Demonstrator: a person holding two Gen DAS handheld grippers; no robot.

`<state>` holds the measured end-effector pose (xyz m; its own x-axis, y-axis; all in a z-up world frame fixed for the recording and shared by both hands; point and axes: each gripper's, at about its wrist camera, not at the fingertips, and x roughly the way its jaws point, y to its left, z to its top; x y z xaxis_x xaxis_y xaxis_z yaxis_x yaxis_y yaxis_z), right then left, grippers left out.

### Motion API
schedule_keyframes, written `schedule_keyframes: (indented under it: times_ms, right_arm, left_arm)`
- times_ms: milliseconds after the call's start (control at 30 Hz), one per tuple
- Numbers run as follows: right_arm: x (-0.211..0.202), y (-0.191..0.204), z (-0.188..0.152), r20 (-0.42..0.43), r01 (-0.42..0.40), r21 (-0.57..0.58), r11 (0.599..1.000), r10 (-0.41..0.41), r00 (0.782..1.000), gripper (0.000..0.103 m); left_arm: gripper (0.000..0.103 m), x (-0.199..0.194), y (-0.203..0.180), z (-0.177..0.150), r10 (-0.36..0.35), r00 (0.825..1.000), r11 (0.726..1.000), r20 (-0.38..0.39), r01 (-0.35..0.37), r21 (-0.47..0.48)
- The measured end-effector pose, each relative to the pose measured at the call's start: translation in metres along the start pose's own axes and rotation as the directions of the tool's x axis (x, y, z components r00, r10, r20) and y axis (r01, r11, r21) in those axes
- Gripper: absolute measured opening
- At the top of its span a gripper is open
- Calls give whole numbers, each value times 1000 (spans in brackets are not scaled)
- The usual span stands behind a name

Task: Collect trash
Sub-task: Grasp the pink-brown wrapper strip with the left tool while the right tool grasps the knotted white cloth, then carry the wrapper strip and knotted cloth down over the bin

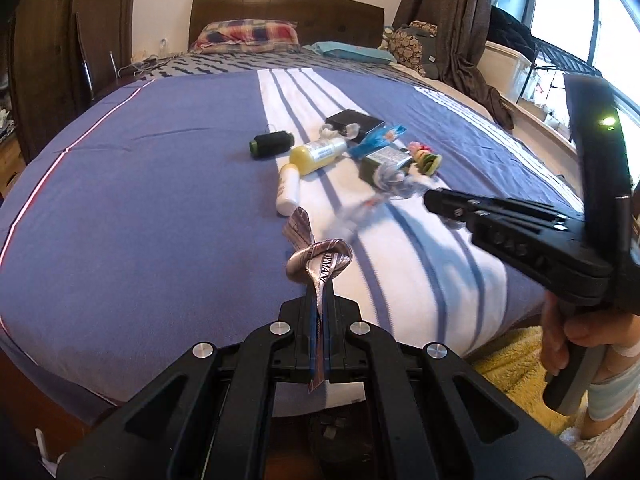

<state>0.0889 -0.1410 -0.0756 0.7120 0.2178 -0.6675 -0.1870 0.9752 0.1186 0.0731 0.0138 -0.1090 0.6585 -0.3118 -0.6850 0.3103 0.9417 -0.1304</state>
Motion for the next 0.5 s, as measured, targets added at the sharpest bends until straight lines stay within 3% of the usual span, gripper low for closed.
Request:
schedule_keyframes:
  times_ms: [500]
  right_arm:
    - [-102, -11, -39, 111, 31, 22, 999, -33, 993, 9]
  left_arm:
    - [0, -51, -39, -21, -40, 998, 997, 51, 36, 68]
